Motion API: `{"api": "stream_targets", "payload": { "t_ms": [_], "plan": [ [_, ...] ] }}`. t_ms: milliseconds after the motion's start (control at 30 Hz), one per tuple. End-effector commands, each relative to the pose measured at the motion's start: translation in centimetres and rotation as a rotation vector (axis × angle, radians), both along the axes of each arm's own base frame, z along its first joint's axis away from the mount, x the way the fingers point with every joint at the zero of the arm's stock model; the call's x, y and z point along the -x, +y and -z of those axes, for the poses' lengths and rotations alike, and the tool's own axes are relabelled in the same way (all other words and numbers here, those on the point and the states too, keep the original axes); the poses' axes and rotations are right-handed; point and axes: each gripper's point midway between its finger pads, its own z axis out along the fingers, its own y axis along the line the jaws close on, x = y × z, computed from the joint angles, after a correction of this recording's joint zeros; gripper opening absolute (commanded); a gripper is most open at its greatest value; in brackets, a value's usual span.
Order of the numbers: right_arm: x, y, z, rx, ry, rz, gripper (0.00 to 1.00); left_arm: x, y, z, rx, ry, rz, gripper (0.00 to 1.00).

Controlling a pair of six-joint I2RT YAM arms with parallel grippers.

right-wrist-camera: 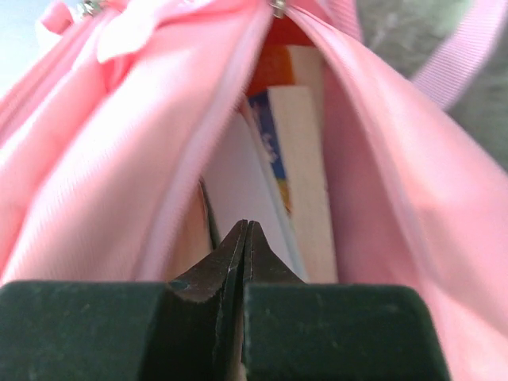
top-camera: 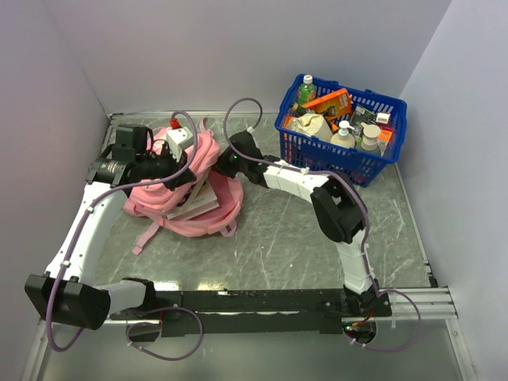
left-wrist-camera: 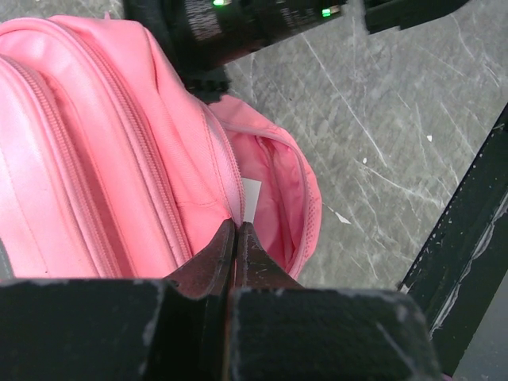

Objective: Pack the student bag
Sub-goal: Adjust the book in the student bag.

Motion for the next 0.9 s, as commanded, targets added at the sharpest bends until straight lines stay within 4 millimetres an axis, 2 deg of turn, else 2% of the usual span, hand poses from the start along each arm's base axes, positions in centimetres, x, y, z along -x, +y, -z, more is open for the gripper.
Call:
{"api": "stream_targets", "payload": {
  "t_ms": [0, 100, 133, 167, 200, 233, 267, 300, 333, 367, 400, 433, 467, 500, 533, 600, 700, 733, 767, 800, 867],
  "plan": [
    [-1.7, 3.3, -4.1, -0.144, -0.074, 0.000, 0.00, 0.5, -1.6, -1.3, 0.069, -0.036, 0.105, 0.01],
    [-1.1, 2.6, -4.1, -0.139, -0.080, -0.031, 0.00, 1.2, -1.8, -1.0, 0.069, -0.016, 0.140, 0.01],
    [-0.7, 1.1, -2.2, -0.091, -0.063, -0.032, 0.00, 1.4, -1.8, -1.2, 0.071, -0.021, 0.147, 0.01],
    [-0.2, 0.0, -3.7, -0.091, -0.089, -0.030, 0.00, 1.5, -1.9, -1.3, 0.079, -0.022, 0.156, 0.01],
    [0.2, -1.1, -3.6, -0.066, -0.099, -0.026, 0.01, 1.4, -2.0, -1.4, 0.084, -0.031, 0.159, 0.01],
    [1.4, -2.6, -1.7, 0.012, -0.104, -0.043, 0.05, 1.4, -2.1, -1.5, 0.091, -0.033, 0.158, 0.01],
    [2.3, -4.2, -3.7, 0.036, -0.137, -0.037, 0.15, 1.5, -2.3, -1.4, 0.101, -0.024, 0.163, 0.01],
    [2.4, -5.7, -3.8, 0.088, -0.168, -0.003, 0.19, 1.5, -2.4, -1.3, 0.107, -0.016, 0.166, 0.01],
    [3.6, -7.7, -1.7, 0.166, -0.160, -0.004, 0.22, 1.4, -2.5, -1.0, 0.111, -0.003, 0.167, 0.01],
    [4.4, -9.0, -3.8, 0.164, -0.198, 0.015, 0.25, 1.5, -2.8, -0.9, 0.120, 0.002, 0.180, 0.01],
    [5.1, -10.0, -3.6, 0.190, -0.202, 0.022, 0.25, 1.5, -2.9, -0.6, 0.121, 0.013, 0.180, 0.01],
    [6.1, -11.4, -2.1, 0.250, -0.205, 0.032, 0.23, 1.2, -3.1, -0.4, 0.124, 0.018, 0.185, 0.01],
    [7.1, -11.7, -3.5, 0.240, -0.239, 0.021, 0.13, 1.3, -3.5, -0.4, 0.129, 0.023, 0.194, 0.01],
    [7.9, -11.8, -3.3, 0.252, -0.247, 0.007, 0.06, 1.3, -3.8, -0.5, 0.130, 0.022, 0.197, 0.01],
    [8.8, -12.3, -2.2, 0.289, -0.251, -0.012, 0.00, 1.2, -4.0, -0.4, 0.132, 0.027, 0.200, 0.01],
    [10.5, -11.7, -1.8, 0.307, -0.267, -0.063, 0.00, 1.4, -4.8, -0.5, 0.131, 0.022, 0.217, 0.01],
    [11.9, -9.9, -0.8, 0.306, -0.275, -0.144, 0.00, 1.7, -5.7, -0.7, 0.136, 0.016, 0.238, 0.01],
    [12.0, -9.2, -1.1, 0.287, -0.289, -0.157, 0.00, 1.8, -5.9, -0.7, 0.139, 0.019, 0.239, 0.01],
    [12.2, -8.5, -0.5, 0.283, -0.282, -0.182, 0.00, 1.9, -6.1, -0.7, 0.137, 0.019, 0.244, 0.01],
    [11.9, -7.8, -1.3, 0.273, -0.294, -0.185, 0.00, 1.9, -6.1, -0.7, 0.135, 0.021, 0.247, 0.01],
    [12.2, -6.8, -0.4, 0.292, -0.272, -0.221, 0.00, 1.8, -6.1, -0.7, 0.128, 0.017, 0.247, 0.01]
  ]
}}
